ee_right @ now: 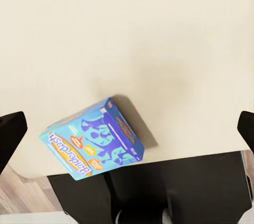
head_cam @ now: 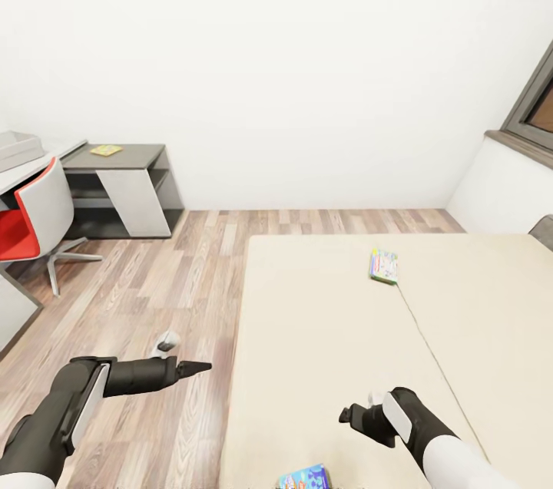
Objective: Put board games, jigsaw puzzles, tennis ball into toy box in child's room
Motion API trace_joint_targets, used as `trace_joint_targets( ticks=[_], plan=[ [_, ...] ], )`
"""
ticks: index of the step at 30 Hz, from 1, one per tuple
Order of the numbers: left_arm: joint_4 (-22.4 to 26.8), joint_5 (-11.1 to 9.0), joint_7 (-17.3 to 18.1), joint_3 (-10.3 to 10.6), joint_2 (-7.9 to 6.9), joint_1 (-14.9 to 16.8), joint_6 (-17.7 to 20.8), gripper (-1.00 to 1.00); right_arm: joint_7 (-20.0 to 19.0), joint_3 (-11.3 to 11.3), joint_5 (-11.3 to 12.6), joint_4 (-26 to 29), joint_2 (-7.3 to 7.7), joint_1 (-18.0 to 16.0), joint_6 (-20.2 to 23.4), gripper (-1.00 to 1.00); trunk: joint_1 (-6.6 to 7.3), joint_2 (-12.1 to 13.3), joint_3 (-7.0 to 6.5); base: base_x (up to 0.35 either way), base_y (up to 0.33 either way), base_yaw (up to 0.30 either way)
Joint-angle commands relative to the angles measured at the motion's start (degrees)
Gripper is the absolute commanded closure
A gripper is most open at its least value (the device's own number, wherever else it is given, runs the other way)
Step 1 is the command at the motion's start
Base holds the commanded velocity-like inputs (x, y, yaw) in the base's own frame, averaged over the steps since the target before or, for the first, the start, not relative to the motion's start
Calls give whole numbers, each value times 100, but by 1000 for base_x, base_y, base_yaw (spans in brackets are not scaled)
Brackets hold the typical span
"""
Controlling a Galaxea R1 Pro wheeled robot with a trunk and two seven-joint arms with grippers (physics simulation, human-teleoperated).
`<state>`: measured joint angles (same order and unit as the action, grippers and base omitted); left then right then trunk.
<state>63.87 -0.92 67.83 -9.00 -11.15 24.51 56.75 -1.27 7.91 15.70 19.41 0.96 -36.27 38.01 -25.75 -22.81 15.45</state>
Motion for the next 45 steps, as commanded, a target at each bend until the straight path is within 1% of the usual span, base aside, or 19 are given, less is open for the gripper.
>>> trace_joint_targets(
  ticks=[1,4,9,18,45],
  plan=[
    [2,-15,26,-4,-1,4,55,-100,-13,33,-15,6,-2,-3,31,-100,-3,-11,20,0,0,0],
    [-4,-38,57,-3,-1,2,55,-100,-13,28,-15,1,2,-3,31,-100,-3,-11,48,0,0,0],
    [-15,-19,65,-10,-1,1,46,-100,-13,27,-15,-6,2,-3,25,-100,-3,-11,96,0,0,0],
    [-48,10,39,-88,-121,5,23,-100,-13,26,-20,-6,-6,-3,15,-100,-3,-11,181,0,0,0],
    [-50,28,-5,-84,-141,10,8,-100,-13,17,-23,-8,1,-3,14,-100,-3,-11,435,0,0,0]
  ],
)
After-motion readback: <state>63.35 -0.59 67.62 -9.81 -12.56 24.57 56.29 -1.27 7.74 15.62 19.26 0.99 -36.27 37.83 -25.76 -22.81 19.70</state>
